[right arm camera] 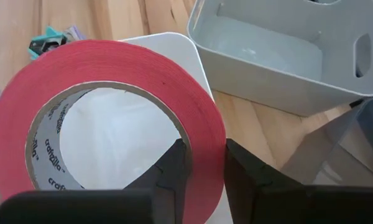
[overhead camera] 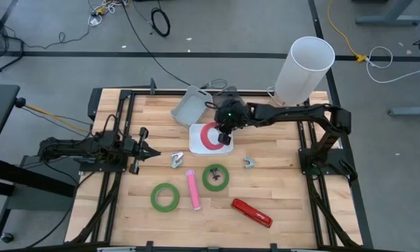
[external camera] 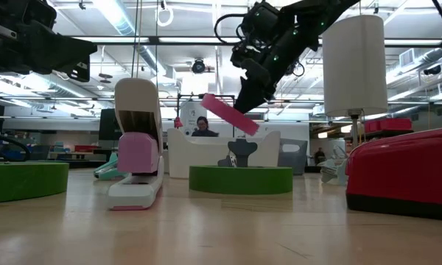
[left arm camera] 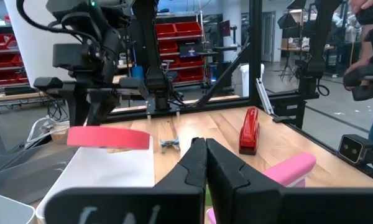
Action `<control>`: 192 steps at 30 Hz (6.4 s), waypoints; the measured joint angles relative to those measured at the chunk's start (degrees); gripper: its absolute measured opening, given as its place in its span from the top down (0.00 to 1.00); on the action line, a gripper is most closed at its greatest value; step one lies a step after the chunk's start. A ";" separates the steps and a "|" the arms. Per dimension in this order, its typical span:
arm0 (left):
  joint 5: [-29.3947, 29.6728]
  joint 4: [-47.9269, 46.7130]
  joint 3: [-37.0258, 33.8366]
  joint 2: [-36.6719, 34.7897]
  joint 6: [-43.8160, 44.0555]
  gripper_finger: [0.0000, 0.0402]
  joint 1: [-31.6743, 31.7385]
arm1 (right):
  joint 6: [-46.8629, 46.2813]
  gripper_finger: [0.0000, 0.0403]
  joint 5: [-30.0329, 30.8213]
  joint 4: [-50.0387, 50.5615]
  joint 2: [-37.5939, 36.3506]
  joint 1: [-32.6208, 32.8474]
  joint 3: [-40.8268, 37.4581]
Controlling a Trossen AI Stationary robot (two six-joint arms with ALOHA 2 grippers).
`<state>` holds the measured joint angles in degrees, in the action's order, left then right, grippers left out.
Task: Pick and place Stapler, Stapler remover, tape
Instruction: Put the pink tape into the white bin, then put the right blue staple remover into the black bin
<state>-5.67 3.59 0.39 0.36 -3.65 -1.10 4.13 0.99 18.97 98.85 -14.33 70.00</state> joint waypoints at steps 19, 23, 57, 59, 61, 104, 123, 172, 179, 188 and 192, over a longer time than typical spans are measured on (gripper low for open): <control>0.00 0.01 0.01 0.00 0.01 0.98 0.01 | -0.47 0.80 0.15 0.40 3.37 -0.48 0.00; 0.00 -0.01 0.02 0.00 -0.01 0.98 0.02 | -0.55 0.80 0.15 0.38 3.37 -0.52 0.00; -0.01 0.00 0.00 0.00 0.01 0.98 0.01 | -3.68 0.42 4.01 0.35 3.30 -0.63 0.00; -0.01 0.00 0.00 0.00 0.01 0.98 0.00 | -3.68 0.41 3.91 0.52 2.81 -0.63 0.00; 0.00 -0.01 0.00 0.00 0.01 0.98 0.02 | -3.68 0.40 3.18 0.47 1.88 -0.50 0.00; 0.00 -0.01 0.00 0.00 0.01 0.98 0.02 | -7.69 0.44 1.01 36.60 -8.83 11.32 -0.03; 0.00 -0.01 0.00 0.00 0.02 0.98 0.01 | -2.01 0.44 -2.23 23.46 -8.81 10.55 -15.18; 0.00 -0.01 0.02 0.00 0.03 0.98 0.00 | -2.82 0.99 -8.12 12.78 -8.74 7.17 -21.81; 0.00 0.01 0.01 0.00 0.01 0.98 0.00 | -4.77 0.99 -8.13 11.99 -9.88 7.17 -21.81; -0.02 0.01 0.02 0.00 0.01 0.98 0.00 | -5.22 1.00 -7.85 10.90 -15.42 7.17 -21.81; 0.00 0.00 0.00 0.00 0.03 0.98 0.01 | -6.42 1.00 -7.85 8.19 -18.01 7.17 -21.81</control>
<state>-5.67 3.59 0.39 0.36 -3.62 -1.09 -2.29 -6.85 27.17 80.84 -7.16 48.18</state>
